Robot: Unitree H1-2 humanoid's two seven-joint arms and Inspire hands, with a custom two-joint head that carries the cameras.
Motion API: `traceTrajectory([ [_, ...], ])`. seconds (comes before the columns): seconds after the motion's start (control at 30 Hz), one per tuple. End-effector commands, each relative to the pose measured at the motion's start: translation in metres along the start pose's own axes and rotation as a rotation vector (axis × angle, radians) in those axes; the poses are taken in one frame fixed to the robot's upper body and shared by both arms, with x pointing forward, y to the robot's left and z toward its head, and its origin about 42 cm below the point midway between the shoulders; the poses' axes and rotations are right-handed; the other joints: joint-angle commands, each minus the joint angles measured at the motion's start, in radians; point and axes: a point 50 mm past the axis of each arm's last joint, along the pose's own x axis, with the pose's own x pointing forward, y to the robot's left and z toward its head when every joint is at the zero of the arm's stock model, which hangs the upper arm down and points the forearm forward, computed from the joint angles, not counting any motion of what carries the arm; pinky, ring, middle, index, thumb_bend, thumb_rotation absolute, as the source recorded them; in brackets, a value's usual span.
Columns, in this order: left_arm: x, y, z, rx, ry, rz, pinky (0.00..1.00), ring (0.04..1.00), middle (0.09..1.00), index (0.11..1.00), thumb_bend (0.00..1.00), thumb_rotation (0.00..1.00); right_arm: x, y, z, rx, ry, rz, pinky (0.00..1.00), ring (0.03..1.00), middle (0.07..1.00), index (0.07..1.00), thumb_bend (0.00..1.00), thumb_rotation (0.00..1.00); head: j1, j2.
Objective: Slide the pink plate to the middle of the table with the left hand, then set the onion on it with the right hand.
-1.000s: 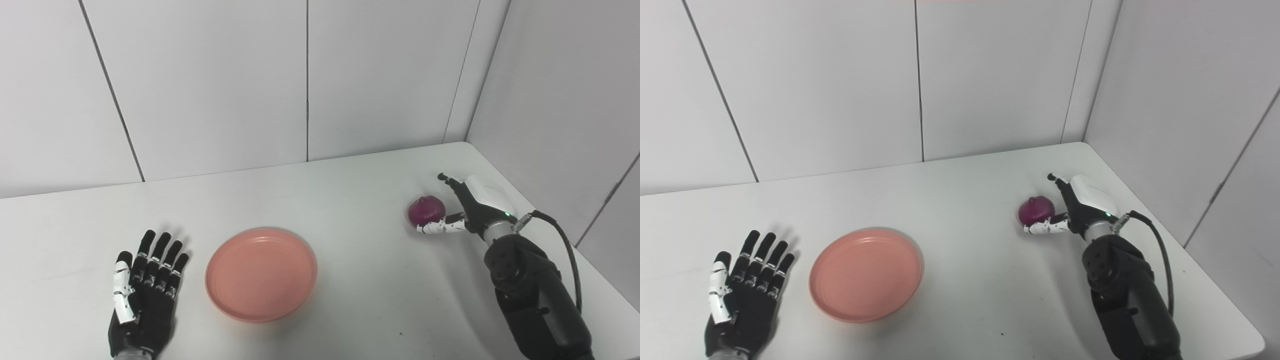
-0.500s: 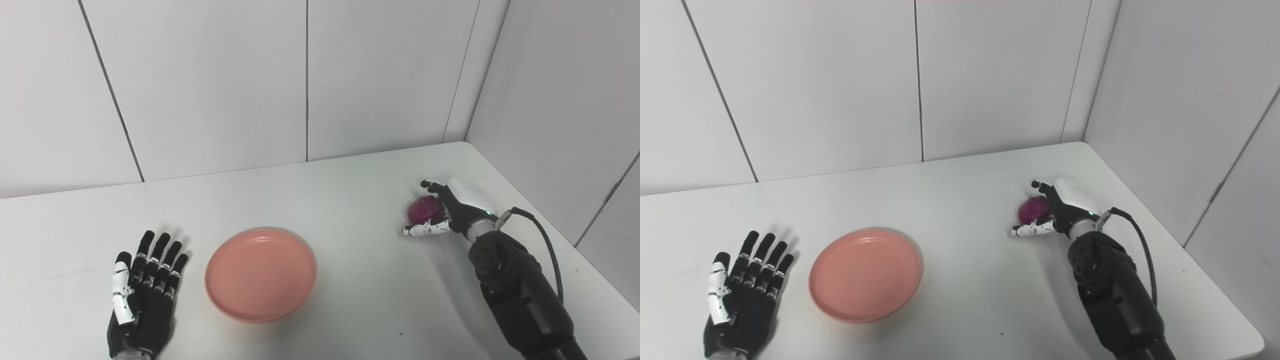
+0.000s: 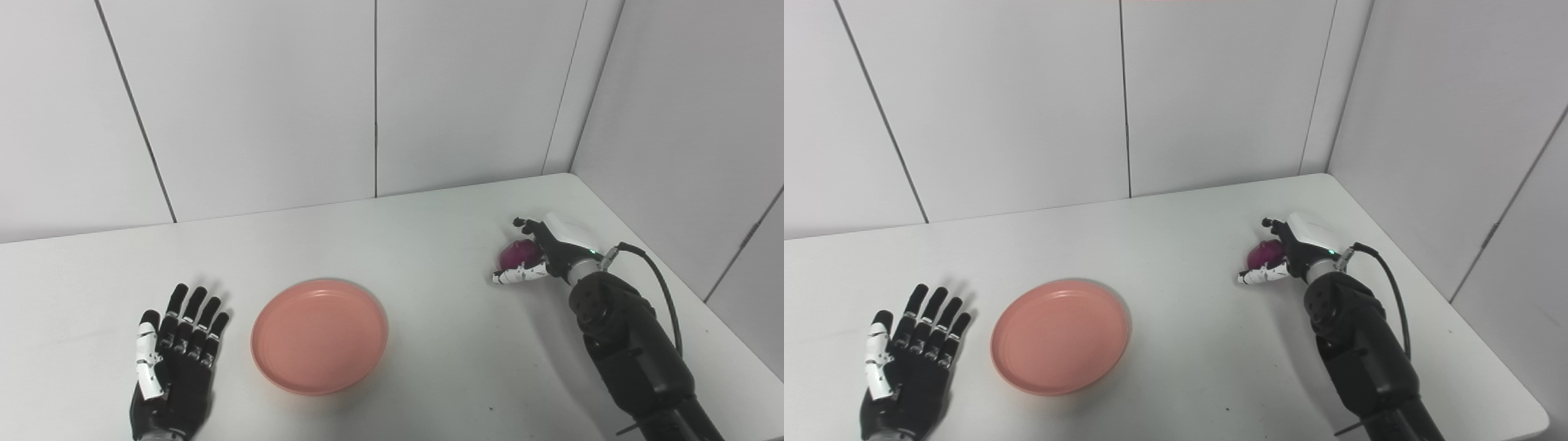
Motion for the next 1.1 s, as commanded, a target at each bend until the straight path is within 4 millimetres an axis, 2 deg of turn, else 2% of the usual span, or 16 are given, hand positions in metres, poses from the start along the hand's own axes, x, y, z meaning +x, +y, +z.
traceTrajectory([
  [0.0,-0.004,0.005,0.0,-0.001,0.021,0.007,0.97,0.949,0.959,0.949,0.43,1.0,0.006,-0.03,0.005,-0.011,-0.016,-0.081,0.69,0.789,0.838,0.857,0.95,0.39,0.001,0.0],
  [0.4,-0.005,0.006,0.001,0.005,0.022,0.009,0.96,0.944,0.955,0.948,0.42,1.0,0.012,-0.031,-0.005,-0.031,0.013,-0.061,0.66,0.775,0.826,0.838,0.92,0.38,0.002,0.005],
  [0.8,-0.005,0.005,0.001,0.003,0.021,0.012,0.97,0.95,0.959,0.95,0.43,1.0,0.012,-0.027,-0.006,-0.014,0.004,-0.046,0.63,0.737,0.783,0.788,0.82,0.34,0.005,0.003],
  [0.93,-0.005,0.005,0.001,0.002,0.02,0.017,0.97,0.949,0.957,0.948,0.42,1.0,0.016,-0.022,-0.005,0.011,-0.033,-0.106,0.57,0.657,0.71,0.712,0.83,0.23,0.005,0.005],
  [1.07,-0.005,0.006,0.001,0.001,0.021,0.018,0.96,0.945,0.955,0.947,0.42,1.0,0.019,-0.018,-0.003,0.04,-0.062,-0.141,0.53,0.589,0.643,0.649,0.81,0.16,0.004,0.006],
])
